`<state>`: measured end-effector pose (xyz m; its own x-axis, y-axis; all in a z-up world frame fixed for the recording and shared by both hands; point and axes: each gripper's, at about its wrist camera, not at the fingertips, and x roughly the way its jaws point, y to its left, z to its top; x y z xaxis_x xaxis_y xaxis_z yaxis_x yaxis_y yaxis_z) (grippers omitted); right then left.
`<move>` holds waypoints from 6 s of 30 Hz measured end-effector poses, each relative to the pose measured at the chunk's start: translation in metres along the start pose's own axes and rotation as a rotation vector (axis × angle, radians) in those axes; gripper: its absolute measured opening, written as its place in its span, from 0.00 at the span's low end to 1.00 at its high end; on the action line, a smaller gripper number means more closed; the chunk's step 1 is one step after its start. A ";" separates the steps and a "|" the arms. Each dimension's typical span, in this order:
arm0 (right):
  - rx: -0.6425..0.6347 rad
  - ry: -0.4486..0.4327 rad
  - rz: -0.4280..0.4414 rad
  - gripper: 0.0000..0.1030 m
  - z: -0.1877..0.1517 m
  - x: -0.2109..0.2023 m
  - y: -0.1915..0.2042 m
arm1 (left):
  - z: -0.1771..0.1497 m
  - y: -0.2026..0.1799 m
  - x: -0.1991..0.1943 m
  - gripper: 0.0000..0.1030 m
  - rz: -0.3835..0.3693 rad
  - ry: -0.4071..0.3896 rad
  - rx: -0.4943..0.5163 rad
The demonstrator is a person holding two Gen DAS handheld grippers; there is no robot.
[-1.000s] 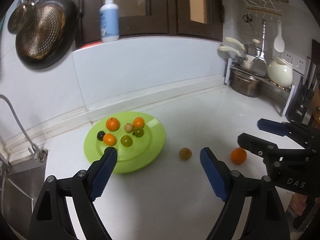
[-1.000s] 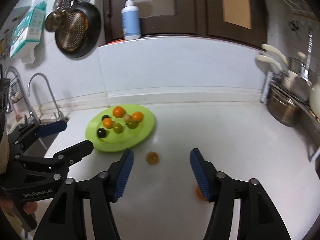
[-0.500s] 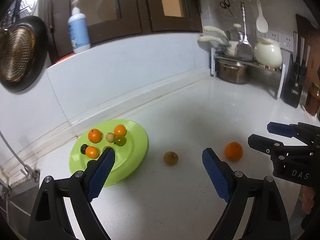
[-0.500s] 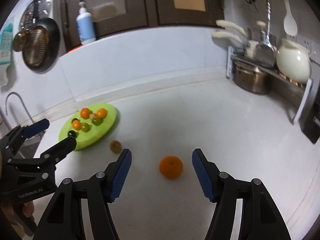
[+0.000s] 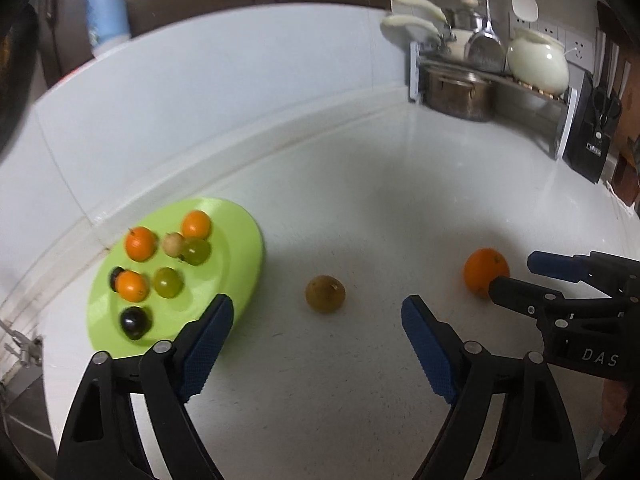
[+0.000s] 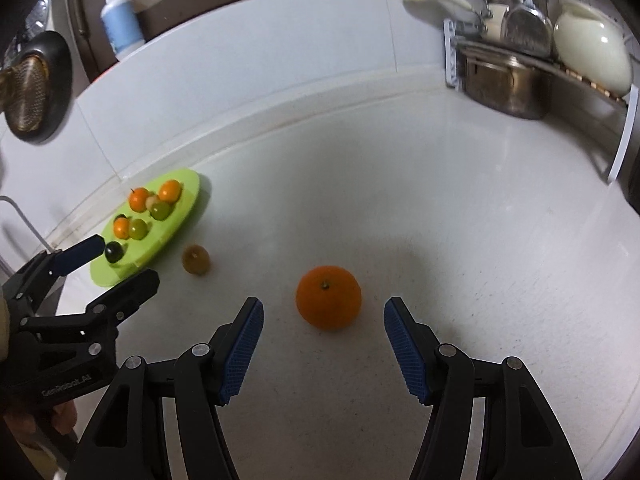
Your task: Organize fruits
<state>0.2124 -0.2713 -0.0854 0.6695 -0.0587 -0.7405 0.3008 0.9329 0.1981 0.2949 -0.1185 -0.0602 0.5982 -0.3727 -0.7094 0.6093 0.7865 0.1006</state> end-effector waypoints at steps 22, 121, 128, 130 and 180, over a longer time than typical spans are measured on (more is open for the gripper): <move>0.007 0.061 -0.005 0.42 0.004 0.035 -0.002 | 0.010 -0.005 0.061 0.39 -0.105 0.113 -0.023; -0.519 0.008 0.353 0.41 0.083 0.078 0.192 | -0.026 0.175 -0.007 0.28 0.203 -0.005 -0.401; -0.510 0.052 0.336 0.41 0.078 0.101 0.193 | -0.028 0.184 0.018 0.28 0.175 0.024 -0.380; -0.504 0.065 0.332 0.41 0.077 0.107 0.194 | -0.027 0.187 0.023 0.28 0.161 0.022 -0.378; -0.442 -0.242 0.325 0.59 -0.027 -0.147 0.114 | -0.091 0.019 -0.236 0.85 0.376 -0.186 -0.393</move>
<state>0.1296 -0.1470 0.0284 0.8309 0.2237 -0.5095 -0.2218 0.9729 0.0654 0.1179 0.0290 0.0457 0.8396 -0.0843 -0.5365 0.1190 0.9924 0.0303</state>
